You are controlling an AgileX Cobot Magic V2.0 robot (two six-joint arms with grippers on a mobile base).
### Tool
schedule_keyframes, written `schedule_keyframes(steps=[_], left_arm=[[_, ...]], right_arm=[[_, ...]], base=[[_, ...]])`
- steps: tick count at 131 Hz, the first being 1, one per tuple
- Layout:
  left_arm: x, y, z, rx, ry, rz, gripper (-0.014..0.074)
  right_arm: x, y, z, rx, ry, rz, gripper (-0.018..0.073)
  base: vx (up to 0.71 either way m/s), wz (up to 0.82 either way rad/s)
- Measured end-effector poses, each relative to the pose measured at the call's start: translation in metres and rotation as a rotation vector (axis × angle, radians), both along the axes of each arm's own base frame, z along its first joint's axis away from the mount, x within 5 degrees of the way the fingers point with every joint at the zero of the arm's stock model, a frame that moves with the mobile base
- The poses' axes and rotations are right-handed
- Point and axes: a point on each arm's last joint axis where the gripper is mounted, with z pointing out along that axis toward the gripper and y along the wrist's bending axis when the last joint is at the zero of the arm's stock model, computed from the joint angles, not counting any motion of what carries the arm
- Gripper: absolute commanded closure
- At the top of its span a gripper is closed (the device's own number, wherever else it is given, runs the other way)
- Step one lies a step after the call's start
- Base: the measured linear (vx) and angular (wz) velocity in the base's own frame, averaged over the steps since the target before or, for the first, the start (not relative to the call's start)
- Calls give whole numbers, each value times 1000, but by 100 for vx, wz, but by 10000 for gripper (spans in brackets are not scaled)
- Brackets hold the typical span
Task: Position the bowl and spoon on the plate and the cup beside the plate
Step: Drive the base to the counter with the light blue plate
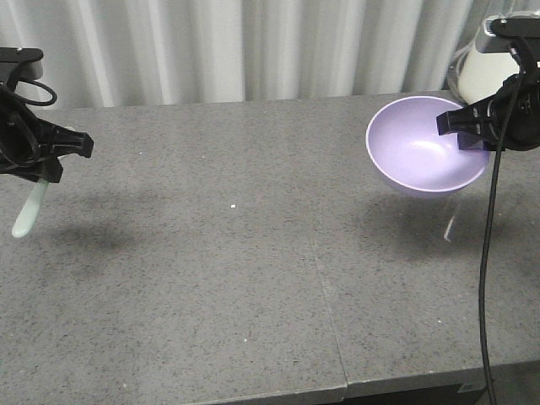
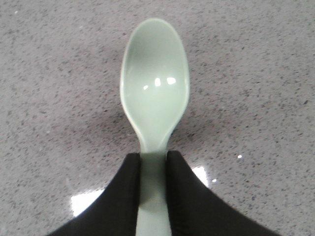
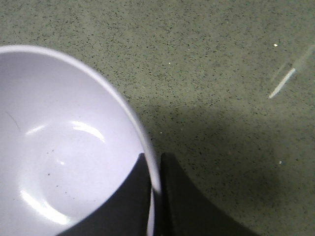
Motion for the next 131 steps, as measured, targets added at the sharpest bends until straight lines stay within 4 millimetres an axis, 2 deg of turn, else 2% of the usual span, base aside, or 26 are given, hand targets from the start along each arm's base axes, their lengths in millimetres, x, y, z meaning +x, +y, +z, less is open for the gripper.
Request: schedule_keyframes(steps=[64,131], left_arm=[[0,0,0,0,0,0,603],[0,0,0,0,0,0,603]], right_arm=[[0,0,0,0,0,0,563],[0,0,0,1,0,0,563]], base=[[-1,-25],[-6,-49]])
